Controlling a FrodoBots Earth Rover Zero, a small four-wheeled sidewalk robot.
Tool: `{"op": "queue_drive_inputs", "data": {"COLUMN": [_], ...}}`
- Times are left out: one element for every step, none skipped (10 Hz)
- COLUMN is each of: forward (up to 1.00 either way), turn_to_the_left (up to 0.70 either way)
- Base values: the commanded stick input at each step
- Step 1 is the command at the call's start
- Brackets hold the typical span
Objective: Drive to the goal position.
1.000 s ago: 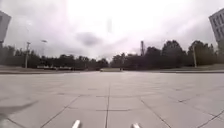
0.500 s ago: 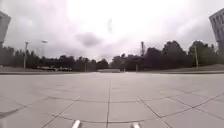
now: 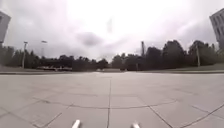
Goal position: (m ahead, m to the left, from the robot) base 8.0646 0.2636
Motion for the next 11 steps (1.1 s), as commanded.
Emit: {"op": "queue_drive_inputs", "data": {"forward": [0.70, 0.70, 0.70, 0.70, 0.70, 0.70, 0.70, 0.70, 0.70, 0.70, 0.70], "turn_to_the_left": [0.00, 0.00, 0.00, 0.00, 0.00, 0.00, 0.00, 0.00, 0.00, 0.00, 0.00]}}
